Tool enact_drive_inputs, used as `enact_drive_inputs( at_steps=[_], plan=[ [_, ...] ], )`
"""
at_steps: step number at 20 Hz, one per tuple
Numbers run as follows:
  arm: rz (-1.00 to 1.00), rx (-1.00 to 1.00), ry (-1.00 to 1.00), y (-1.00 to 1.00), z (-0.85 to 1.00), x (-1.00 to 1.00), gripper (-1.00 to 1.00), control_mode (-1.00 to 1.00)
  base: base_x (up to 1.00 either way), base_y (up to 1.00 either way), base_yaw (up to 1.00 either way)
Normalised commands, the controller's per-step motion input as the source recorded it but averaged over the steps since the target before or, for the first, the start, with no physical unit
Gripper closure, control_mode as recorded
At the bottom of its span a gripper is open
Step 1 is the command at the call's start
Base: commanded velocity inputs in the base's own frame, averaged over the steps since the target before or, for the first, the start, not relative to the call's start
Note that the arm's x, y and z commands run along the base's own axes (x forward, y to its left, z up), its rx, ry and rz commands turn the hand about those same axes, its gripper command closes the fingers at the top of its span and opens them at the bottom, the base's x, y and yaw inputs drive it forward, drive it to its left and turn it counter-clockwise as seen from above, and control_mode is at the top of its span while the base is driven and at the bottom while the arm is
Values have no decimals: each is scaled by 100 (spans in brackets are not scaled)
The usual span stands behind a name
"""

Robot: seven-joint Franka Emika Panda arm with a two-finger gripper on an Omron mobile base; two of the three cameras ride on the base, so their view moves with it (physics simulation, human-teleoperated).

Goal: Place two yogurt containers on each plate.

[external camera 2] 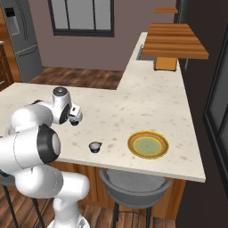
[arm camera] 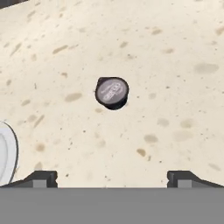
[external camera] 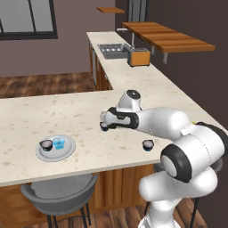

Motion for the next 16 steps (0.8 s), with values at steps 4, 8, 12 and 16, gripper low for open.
enact_drive_inputs(
  at_steps=[4,8,12,16],
  plan=[
    [12,-2,0,22,6,34,-100,-100,0,0,0],
    [17,-8,1,1,0,22,-100,-100,0,0,0],
    [27,-20,2,0,-5,21,-100,-100,0,0,0],
    [32,-20,0,0,-8,10,-100,-100,0,0,0]
  ],
)
